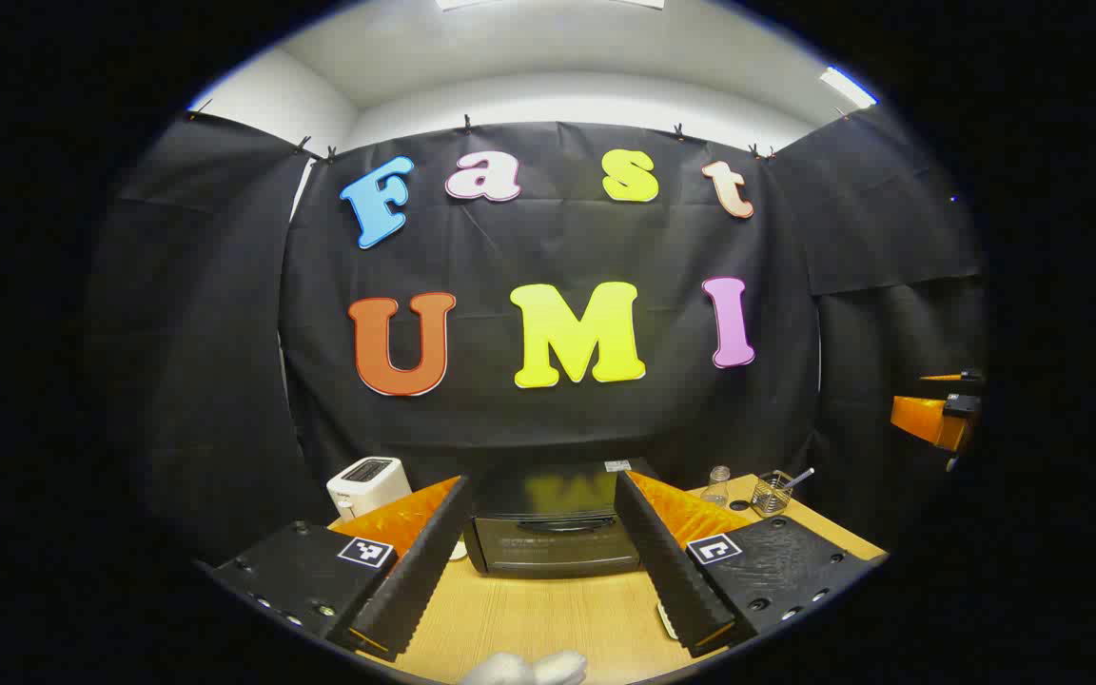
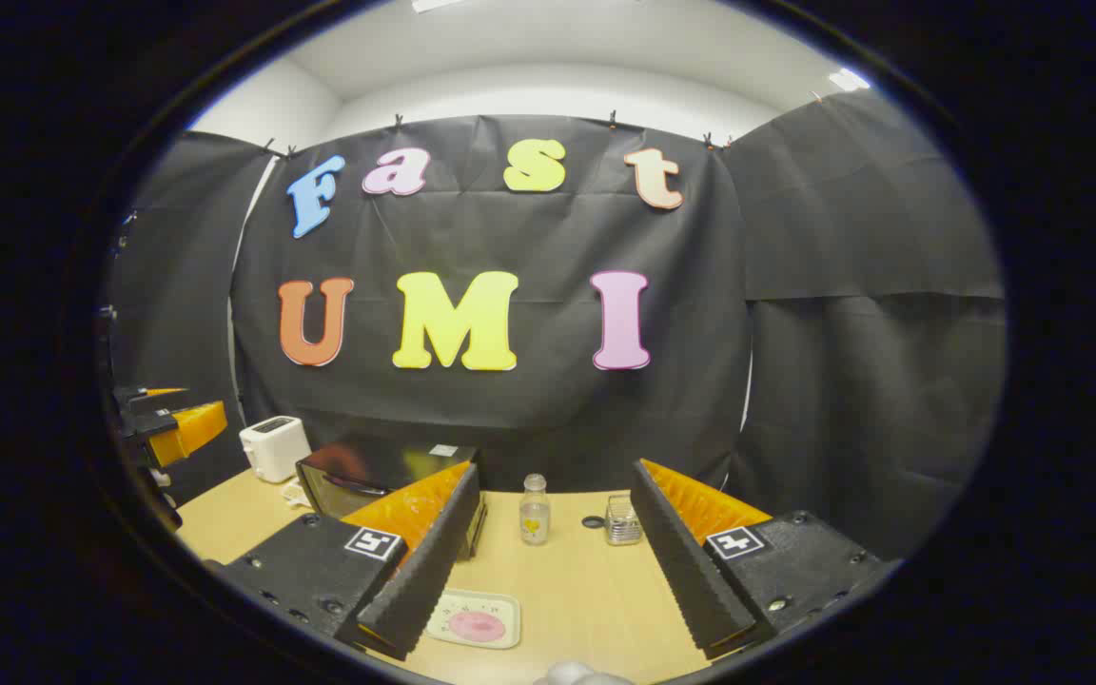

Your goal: Open the electric oven with the left hand, put the food in, and close the electric oven.

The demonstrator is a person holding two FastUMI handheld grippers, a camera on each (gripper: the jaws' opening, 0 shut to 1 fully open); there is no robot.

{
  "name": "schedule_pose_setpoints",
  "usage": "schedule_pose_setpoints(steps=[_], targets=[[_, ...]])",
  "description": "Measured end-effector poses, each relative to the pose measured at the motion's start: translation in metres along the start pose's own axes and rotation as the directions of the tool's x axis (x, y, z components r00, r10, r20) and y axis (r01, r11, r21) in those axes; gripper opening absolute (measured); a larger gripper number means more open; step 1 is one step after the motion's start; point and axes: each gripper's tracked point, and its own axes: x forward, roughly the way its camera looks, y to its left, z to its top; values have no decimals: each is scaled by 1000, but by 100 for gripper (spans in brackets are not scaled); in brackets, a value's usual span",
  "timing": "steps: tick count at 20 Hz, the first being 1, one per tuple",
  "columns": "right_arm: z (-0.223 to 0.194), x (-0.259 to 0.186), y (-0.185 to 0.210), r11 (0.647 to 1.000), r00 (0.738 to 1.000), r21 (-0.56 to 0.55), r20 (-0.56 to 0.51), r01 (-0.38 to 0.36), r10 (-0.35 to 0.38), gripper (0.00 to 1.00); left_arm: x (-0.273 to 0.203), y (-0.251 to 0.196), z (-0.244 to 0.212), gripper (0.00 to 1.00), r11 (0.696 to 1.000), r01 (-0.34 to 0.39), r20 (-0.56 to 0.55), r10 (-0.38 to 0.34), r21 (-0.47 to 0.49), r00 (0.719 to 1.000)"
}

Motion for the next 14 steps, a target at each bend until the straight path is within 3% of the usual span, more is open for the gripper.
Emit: schedule_pose_setpoints(steps=[4,5,6,14], targets=[[-4,-5,-2,1000,1000,-6,-12,6,-6,100,1,-8,-3,96,1000,16,-2,-16,-1,1000],[-7,-6,-2,1000,1000,-9,-18,5,-6,100,1,-9,-4,100,1000,21,-2,-21,-5,1000],[-6,-7,-2,1000,1000,-12,-18,6,-6,100,1,-10,-3,96,1000,21,-2,-21,-7,1000],[-6,-8,-9,1000,1000,-4,-21,18,-18,98,17,-12,-15,96,1000,22,-12,-21,10,1000]])
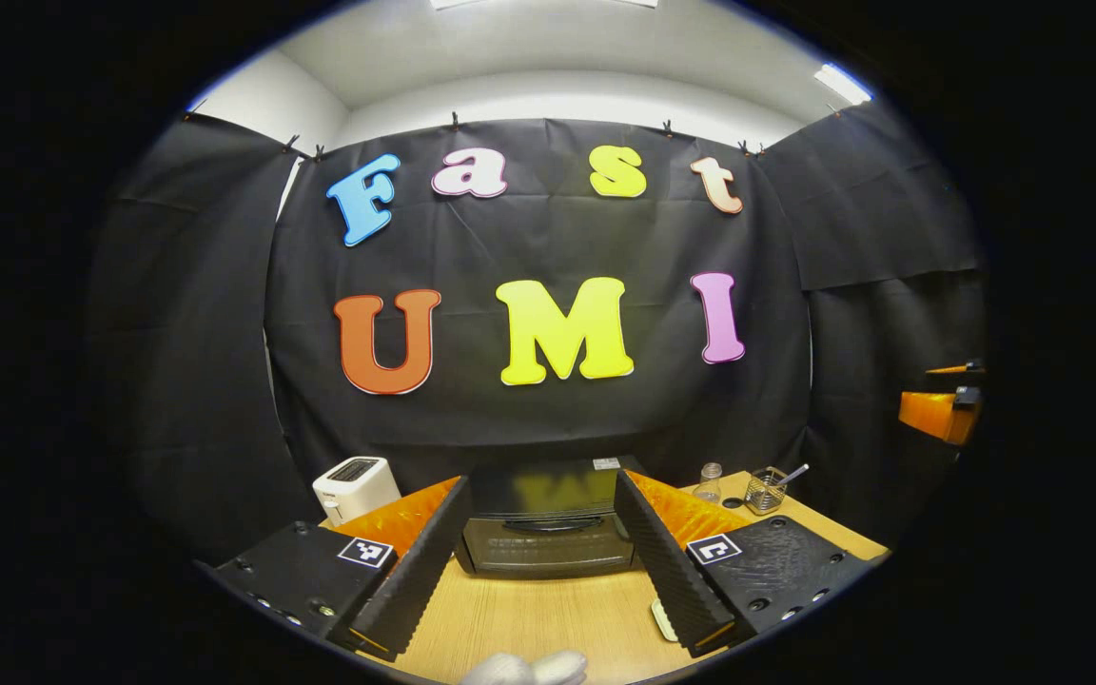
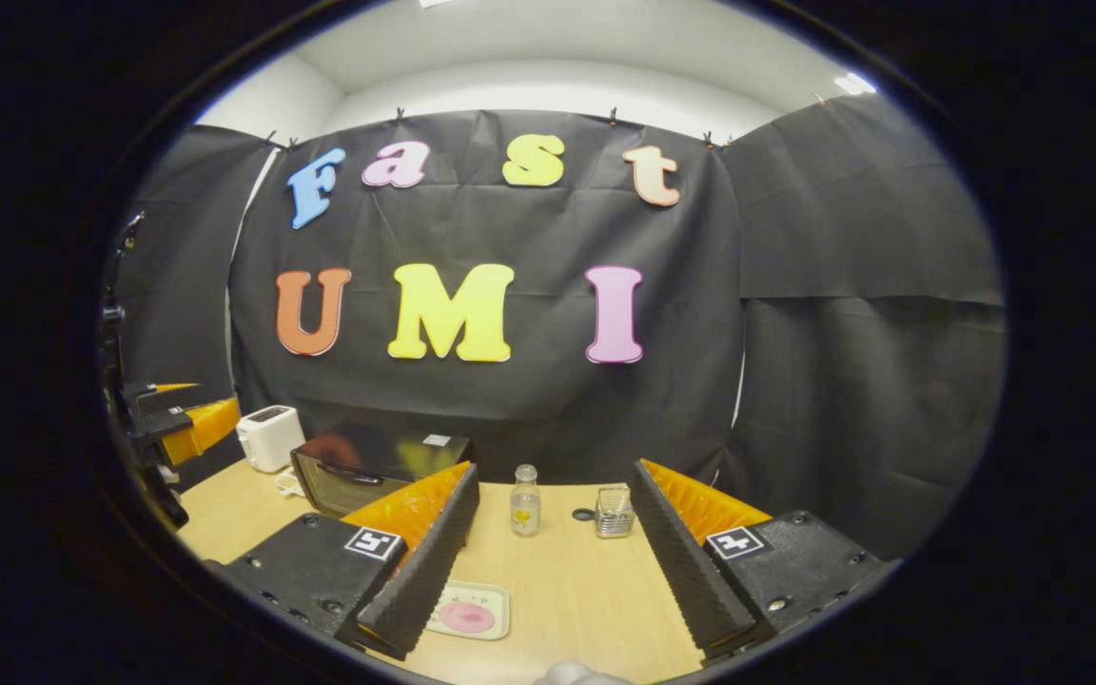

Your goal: Open the electric oven with the left hand, put the food in, and close the electric oven.

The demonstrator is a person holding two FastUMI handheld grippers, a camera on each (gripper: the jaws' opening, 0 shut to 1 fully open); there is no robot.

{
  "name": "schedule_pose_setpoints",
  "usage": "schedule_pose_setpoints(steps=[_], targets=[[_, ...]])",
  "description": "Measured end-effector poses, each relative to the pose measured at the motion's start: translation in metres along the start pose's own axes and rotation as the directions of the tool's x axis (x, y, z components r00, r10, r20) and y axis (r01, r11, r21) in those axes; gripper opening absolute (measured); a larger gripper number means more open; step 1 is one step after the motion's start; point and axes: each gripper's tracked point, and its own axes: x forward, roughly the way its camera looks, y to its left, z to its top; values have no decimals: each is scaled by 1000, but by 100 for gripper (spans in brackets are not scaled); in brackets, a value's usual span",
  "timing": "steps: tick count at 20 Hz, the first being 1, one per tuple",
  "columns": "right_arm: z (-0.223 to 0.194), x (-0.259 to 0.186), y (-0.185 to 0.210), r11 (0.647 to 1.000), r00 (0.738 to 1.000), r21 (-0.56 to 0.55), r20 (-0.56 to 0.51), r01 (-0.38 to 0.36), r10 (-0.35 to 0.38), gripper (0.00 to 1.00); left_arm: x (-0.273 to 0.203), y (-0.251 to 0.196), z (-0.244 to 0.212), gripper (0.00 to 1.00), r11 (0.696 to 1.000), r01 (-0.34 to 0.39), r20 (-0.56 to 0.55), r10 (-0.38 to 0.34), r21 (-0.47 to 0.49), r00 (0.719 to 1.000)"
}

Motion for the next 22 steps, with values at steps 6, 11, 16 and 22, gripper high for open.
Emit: schedule_pose_setpoints(steps=[6,11,16,22], targets=[[-5,-7,-18,999,998,-15,-39,42,-42,100,50,-17,-38,96,999,35,-48,-36,-17,998],[-7,-18,-32,996,994,-7,-68,84,-84,100,110,-27,-77,96,998,52,-108,-55,-25,993],[-16,-26,-48,990,984,-9,-108,140,-140,98,167,-29,-126,97,997,54,-191,-63,-51,980],[-27,-30,-57,983,973,2,-144,183,-180,100,205,-19,-171,97,998,19,-277,-34,-58,960]])
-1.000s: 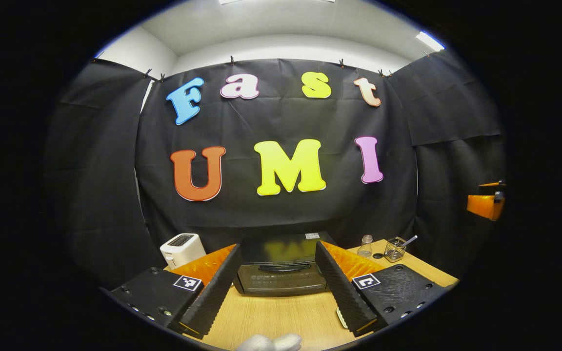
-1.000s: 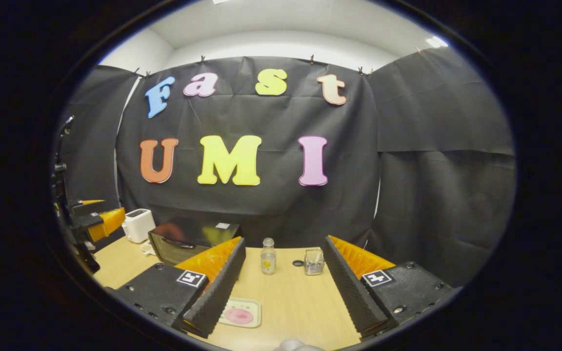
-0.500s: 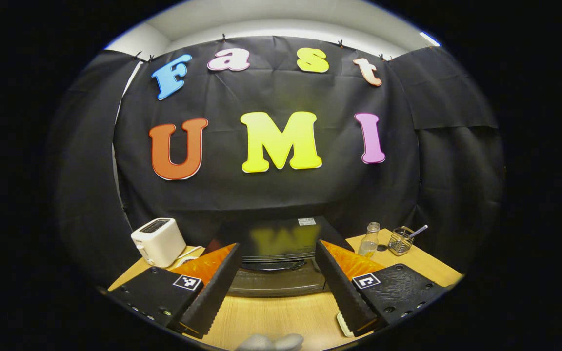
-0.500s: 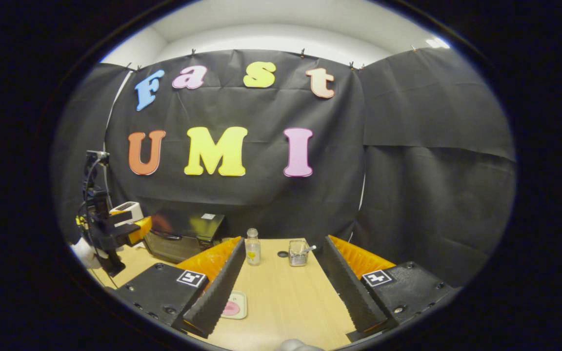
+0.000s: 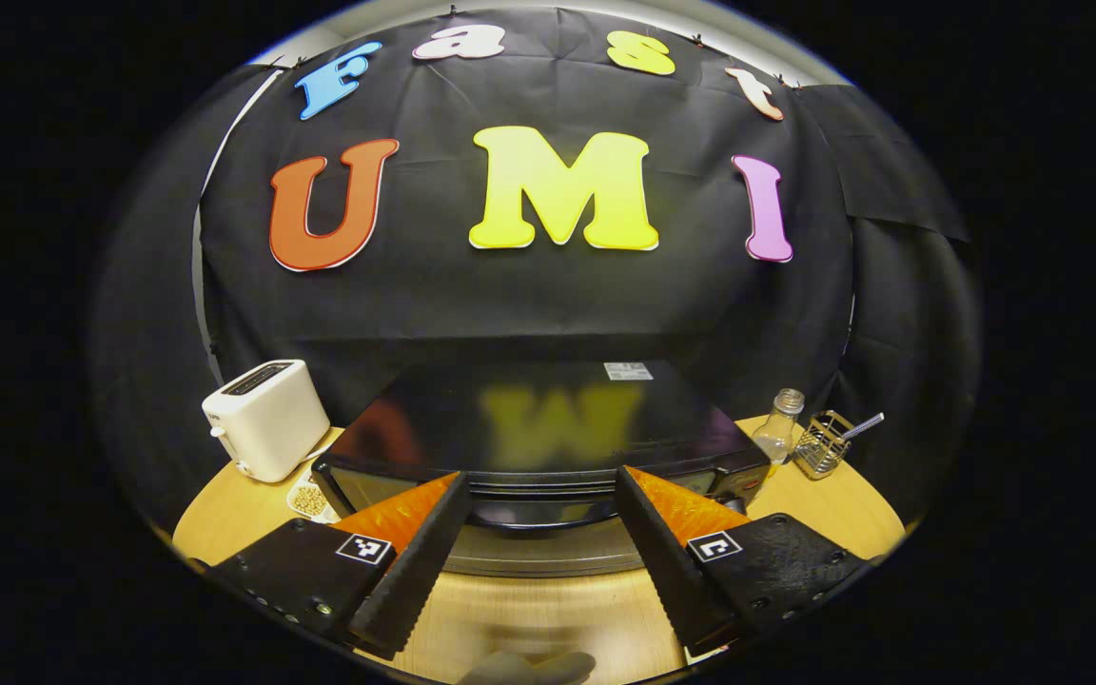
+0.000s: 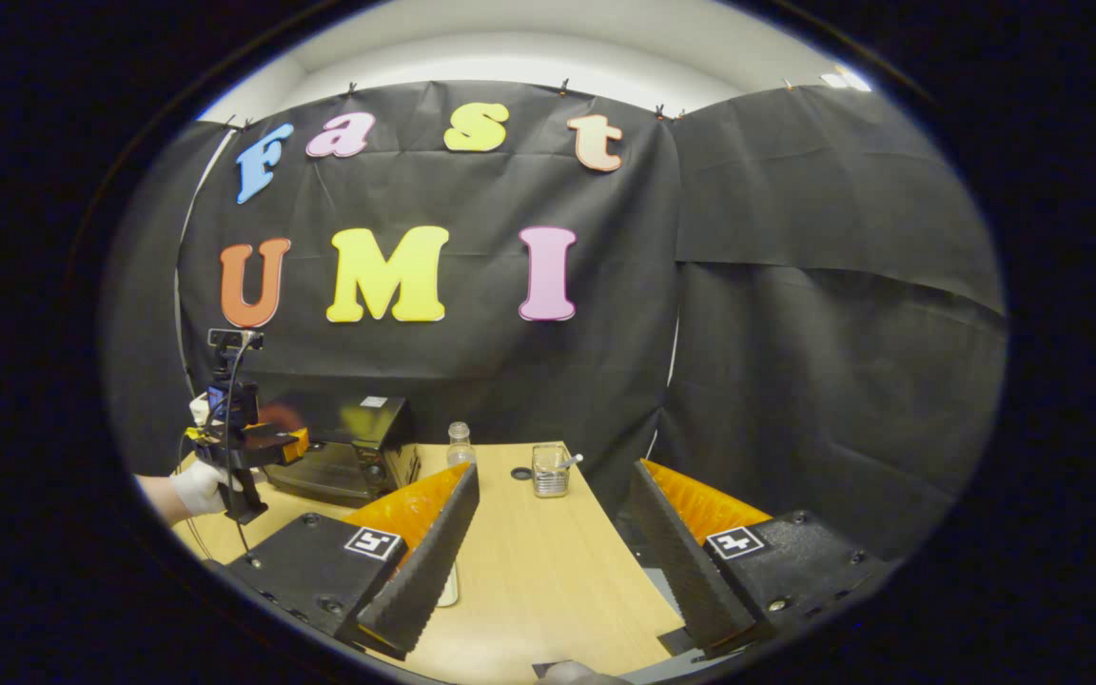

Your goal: Open the electric oven with the left hand, put the food in, and close the electric oven.

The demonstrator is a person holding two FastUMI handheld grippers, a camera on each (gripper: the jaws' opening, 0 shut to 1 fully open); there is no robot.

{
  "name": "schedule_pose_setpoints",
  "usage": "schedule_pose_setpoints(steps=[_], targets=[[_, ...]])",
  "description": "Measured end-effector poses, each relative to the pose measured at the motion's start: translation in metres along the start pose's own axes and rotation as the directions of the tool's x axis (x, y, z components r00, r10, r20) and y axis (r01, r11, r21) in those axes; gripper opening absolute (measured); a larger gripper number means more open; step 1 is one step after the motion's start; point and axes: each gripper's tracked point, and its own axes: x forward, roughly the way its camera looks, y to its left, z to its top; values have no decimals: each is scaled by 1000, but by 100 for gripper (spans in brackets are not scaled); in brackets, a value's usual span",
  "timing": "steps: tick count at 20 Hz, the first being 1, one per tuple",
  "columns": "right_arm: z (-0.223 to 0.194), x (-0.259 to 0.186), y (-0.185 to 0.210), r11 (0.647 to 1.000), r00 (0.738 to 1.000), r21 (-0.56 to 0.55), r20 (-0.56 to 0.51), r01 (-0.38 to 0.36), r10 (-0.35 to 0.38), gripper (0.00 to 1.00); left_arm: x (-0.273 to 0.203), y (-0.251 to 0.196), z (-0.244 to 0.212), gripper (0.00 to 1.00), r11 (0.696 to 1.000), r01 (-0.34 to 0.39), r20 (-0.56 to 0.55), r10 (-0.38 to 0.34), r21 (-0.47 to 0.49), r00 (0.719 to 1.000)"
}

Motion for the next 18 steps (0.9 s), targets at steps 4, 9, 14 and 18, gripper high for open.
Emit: schedule_pose_setpoints(steps=[4,9,14,18], targets=[[-5,3,7,1000,1000,5,-17,-8,8,98,8,0,-2,98,1000,-1,-9,1,24,1000],[-3,0,22,999,999,-13,-3,-40,40,100,2,-1,-4,97,1000,4,-47,-3,20,999],[-5,-8,30,998,998,-7,-1,-67,67,100,-17,-2,-14,98,1000,8,-83,-6,22,997],[-12,-11,33,997,996,4,-10,-83,83,100,-36,-4,-33,97,1000,27,-122,-24,16,992]])
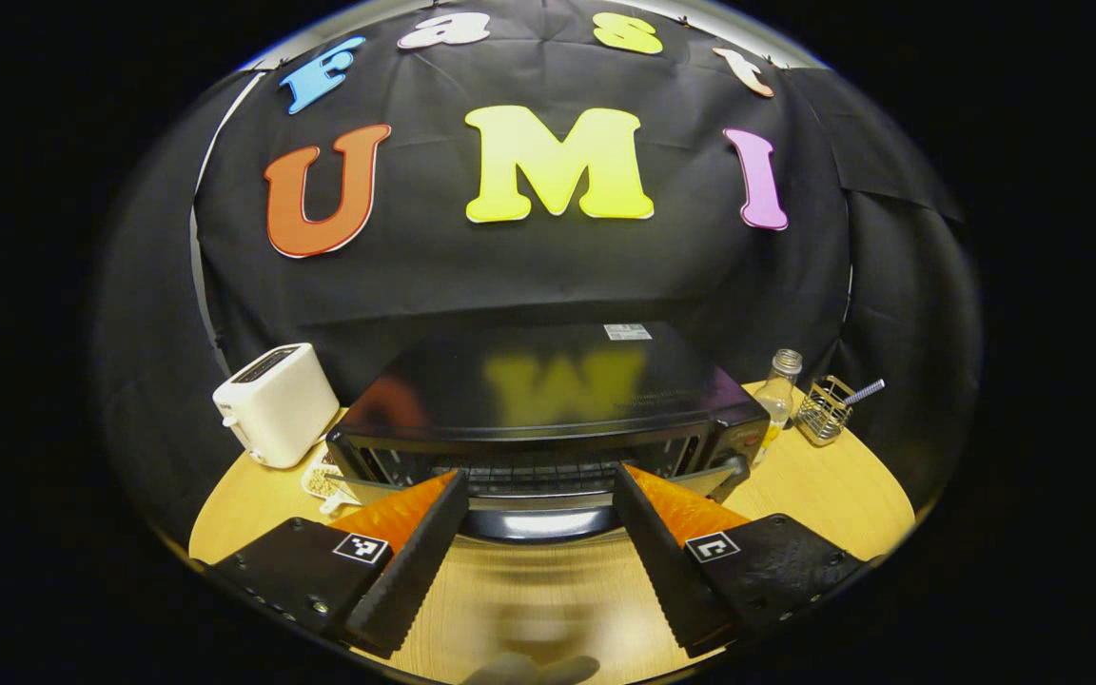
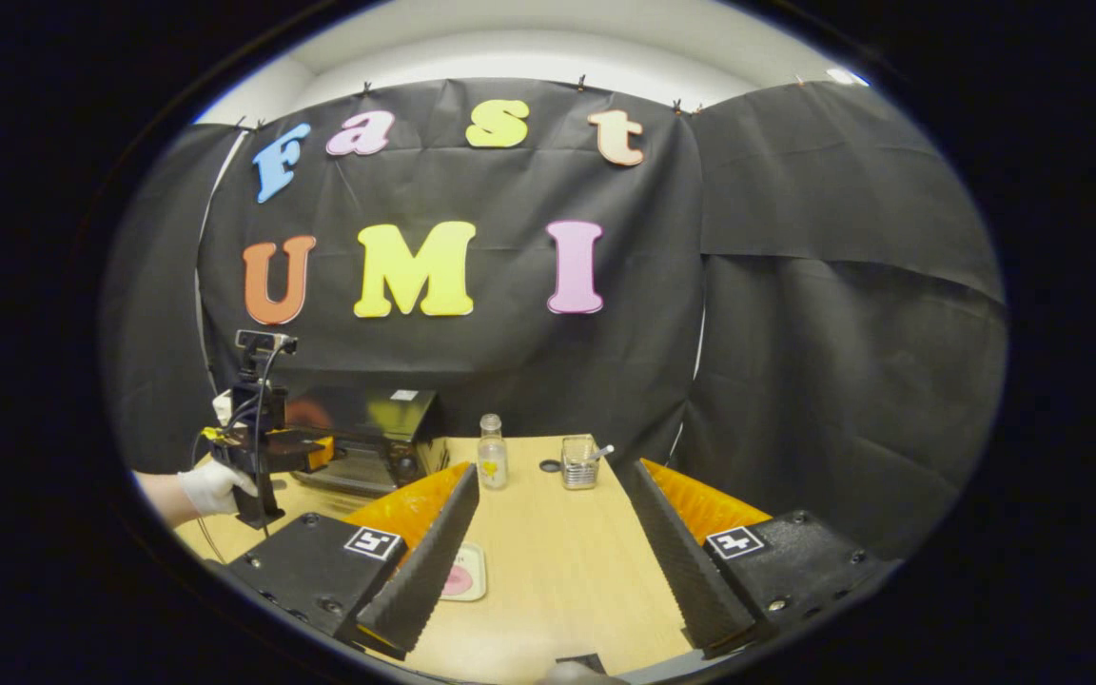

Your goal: Open the electric oven with the left hand, put the food in, and close the electric oven.

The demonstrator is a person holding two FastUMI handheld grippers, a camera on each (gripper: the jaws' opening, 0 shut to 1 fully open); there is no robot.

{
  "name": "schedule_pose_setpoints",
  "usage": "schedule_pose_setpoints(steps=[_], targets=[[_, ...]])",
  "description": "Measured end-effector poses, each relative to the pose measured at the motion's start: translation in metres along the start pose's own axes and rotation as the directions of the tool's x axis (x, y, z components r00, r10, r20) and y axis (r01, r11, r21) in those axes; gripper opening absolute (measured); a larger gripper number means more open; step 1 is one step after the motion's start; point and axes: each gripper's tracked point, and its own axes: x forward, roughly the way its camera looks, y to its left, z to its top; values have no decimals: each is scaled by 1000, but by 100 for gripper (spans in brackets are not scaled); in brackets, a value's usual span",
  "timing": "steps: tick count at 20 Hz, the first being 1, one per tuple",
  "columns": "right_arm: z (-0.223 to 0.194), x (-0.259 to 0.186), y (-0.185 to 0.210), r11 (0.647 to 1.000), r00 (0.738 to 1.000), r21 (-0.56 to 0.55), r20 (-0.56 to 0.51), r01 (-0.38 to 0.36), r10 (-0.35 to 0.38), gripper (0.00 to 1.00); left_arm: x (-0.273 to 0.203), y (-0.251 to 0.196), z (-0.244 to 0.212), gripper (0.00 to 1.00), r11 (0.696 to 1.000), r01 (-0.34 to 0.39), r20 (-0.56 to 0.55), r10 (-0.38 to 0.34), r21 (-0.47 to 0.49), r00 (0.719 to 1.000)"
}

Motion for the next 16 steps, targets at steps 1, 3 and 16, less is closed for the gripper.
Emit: schedule_pose_setpoints(steps=[1,3,16], targets=[[-3,1,1,1000,1000,-1,-3,-4,4,100,-8,0,-4,97,1000,3,6,-3,2,1000],[-10,2,4,1000,1000,-2,-17,-10,10,100,-17,-1,-18,98,1000,4,-5,-4,12,1000],[-32,-7,20,999,998,-11,-60,-37,36,100,-50,-7,-156,98,999,-4,-191,-4,-43,982]])
